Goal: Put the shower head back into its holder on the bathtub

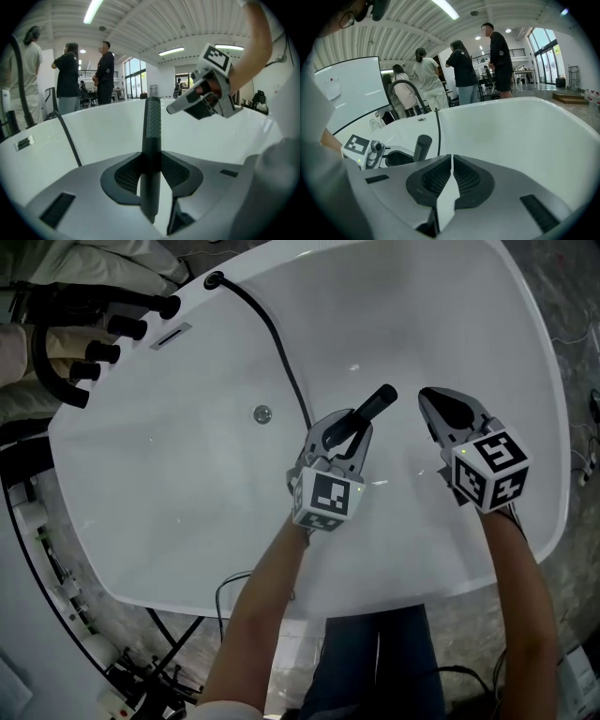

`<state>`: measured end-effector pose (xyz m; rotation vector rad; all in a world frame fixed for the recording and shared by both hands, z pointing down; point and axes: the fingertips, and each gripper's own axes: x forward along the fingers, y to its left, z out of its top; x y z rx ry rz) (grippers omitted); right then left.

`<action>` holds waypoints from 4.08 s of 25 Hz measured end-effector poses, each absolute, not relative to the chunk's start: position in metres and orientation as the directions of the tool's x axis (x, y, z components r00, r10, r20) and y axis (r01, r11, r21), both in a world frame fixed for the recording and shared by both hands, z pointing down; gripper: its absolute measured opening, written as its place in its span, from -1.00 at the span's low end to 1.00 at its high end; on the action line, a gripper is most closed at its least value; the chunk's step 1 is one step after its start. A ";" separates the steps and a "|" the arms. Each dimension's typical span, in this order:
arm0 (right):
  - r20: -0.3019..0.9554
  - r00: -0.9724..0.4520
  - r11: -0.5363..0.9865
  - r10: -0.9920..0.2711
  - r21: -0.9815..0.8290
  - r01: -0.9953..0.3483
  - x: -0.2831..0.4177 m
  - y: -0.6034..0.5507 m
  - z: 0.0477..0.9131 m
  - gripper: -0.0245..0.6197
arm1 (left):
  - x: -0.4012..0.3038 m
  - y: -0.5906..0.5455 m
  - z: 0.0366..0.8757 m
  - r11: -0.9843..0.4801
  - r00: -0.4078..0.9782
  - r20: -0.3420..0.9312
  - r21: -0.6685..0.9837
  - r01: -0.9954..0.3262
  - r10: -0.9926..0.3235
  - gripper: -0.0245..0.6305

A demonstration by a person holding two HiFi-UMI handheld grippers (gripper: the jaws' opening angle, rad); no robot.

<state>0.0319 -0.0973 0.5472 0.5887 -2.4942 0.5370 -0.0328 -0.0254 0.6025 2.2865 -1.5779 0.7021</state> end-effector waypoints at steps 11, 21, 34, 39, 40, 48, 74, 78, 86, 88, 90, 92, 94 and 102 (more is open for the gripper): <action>0.518 -0.815 0.870 -0.259 -0.243 -0.430 -0.004 -0.072 0.481 -0.90 | -0.082 -0.021 0.459 -0.146 0.147 0.295 0.024 -0.989 -0.944 -0.54; 0.445 -0.863 0.913 -0.238 -0.201 -0.355 -0.047 -0.058 0.421 -0.90 | -0.134 0.001 0.389 0.038 -0.024 0.206 0.063 -0.997 -0.978 -0.54; 0.387 -0.900 0.937 -0.198 -0.196 -0.290 -0.064 -0.057 0.366 -0.90 | -0.179 0.011 0.289 0.180 -0.174 0.078 0.081 -0.980 -0.982 -0.54; 0.379 -0.906 0.947 -0.187 -0.177 -0.269 -0.065 -0.049 0.346 -0.90 | -0.192 0.017 0.253 0.233 -0.230 0.041 0.098 -0.968 -0.972 -0.54; 0.372 -0.908 0.944 -0.192 -0.184 -0.274 -0.065 -0.048 0.340 -0.90 | -0.193 0.017 0.244 0.237 -0.235 0.033 0.097 -0.967 -0.971 -0.54; 0.341 -0.907 0.926 -0.249 -0.191 -0.326 -0.071 -0.057 0.300 -0.90 | -0.212 0.011 0.183 0.247 -0.251 -0.031 0.086 -0.965 -0.968 -0.54; 0.296 -0.878 0.890 -0.376 -0.148 -0.431 -0.090 -0.047 0.216 -0.90 | -0.271 0.025 0.037 0.213 -0.231 -0.212 0.106 -0.971 -0.950 -0.54; 0.286 -0.873 0.879 -0.395 -0.158 -0.450 -0.086 -0.045 0.206 -0.90 | -0.279 0.027 0.010 0.212 -0.228 -0.243 0.093 -0.973 -0.943 -0.54; 0.272 -0.864 0.867 -0.423 -0.155 -0.473 -0.080 -0.041 0.195 -0.90 | -0.285 0.027 -0.029 0.208 -0.222 -0.296 0.076 -0.975 -0.929 -0.55; 0.269 -0.865 0.868 -0.424 -0.151 -0.472 -0.080 -0.040 0.196 -0.90 | -0.283 0.027 -0.035 0.203 -0.215 -0.304 0.073 -0.976 -0.928 -0.55; 0.275 -0.867 0.871 -0.416 -0.154 -0.467 -0.083 -0.038 0.198 -0.90 | -0.282 0.026 -0.039 0.193 -0.205 -0.310 0.070 -0.979 -0.928 -0.55; 0.283 -0.868 0.873 -0.408 -0.158 -0.461 -0.087 -0.035 0.200 -0.90 | -0.285 0.023 -0.044 0.180 -0.195 -0.314 0.076 -0.981 -0.929 -0.54; 0.289 -0.869 0.875 -0.401 -0.159 -0.456 -0.091 -0.032 0.201 -0.90 | -0.288 0.021 -0.049 0.177 -0.191 -0.318 0.074 -0.981 -0.929 -0.55; 0.300 -0.877 0.885 -0.376 -0.166 -0.436 -0.099 -0.021 0.209 -0.90 | -0.291 0.014 -0.063 0.171 -0.170 -0.329 0.027 -0.985 -0.929 -0.55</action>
